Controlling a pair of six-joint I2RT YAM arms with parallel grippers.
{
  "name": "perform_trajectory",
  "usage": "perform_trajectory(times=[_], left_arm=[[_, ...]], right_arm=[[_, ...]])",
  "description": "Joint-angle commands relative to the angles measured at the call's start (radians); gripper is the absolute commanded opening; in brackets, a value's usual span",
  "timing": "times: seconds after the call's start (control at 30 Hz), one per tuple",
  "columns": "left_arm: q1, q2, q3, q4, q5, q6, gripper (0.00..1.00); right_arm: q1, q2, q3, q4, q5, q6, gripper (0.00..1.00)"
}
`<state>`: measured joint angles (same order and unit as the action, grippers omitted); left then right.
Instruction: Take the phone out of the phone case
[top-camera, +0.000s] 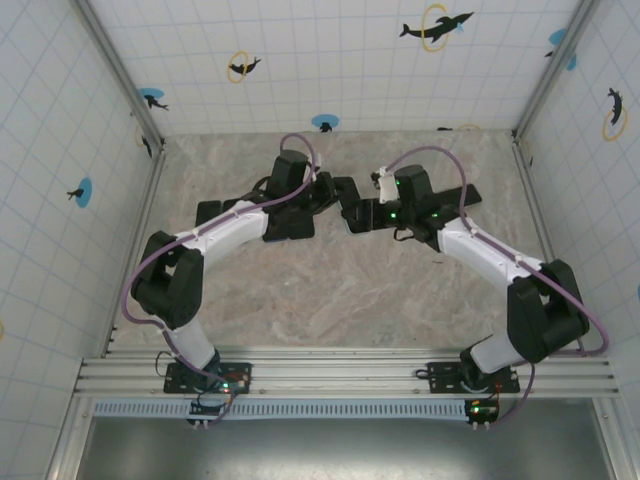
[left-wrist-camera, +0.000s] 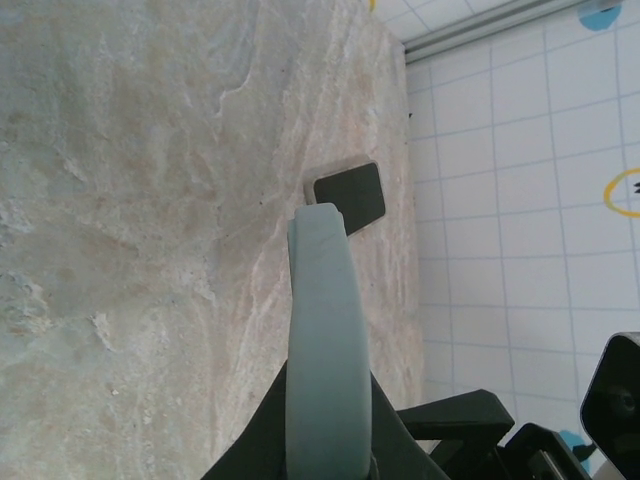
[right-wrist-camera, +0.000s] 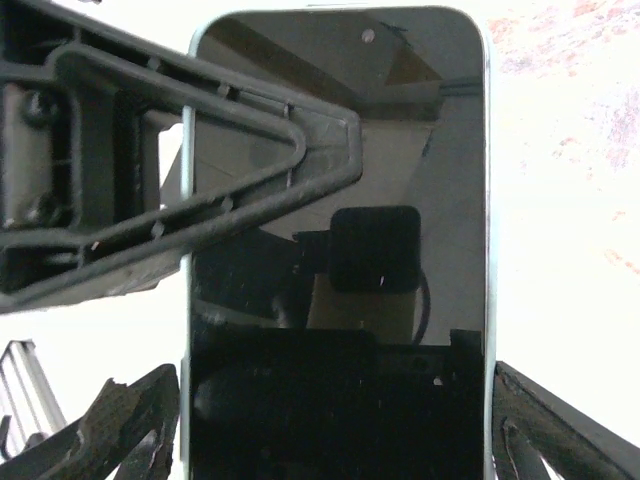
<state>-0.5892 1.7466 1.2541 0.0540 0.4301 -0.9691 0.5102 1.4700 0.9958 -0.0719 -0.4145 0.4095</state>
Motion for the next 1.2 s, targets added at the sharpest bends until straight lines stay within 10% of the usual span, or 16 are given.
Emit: perform_trajectory(times=[0.0,0.57,1.17], left_arm=[[0.009,-0.027,0.054,0.055,-0.003,0.017,0.04],[-0.004,-0.088,0.036,0.404,-0.015,-0.204,0.05],[-0.027,-0.093,0.030,0.508,-0.041,-0.312,0.05]], right_arm=[[-0.027,-0.112,-0.058,0.090,-0.065,0.076,0.80],[-0.085,-0.317,-0.396,0.719,-0.129,0.710,0.55],[-0.064,-0.269,-0.415,0.945,-0.118,0.841,0.19]])
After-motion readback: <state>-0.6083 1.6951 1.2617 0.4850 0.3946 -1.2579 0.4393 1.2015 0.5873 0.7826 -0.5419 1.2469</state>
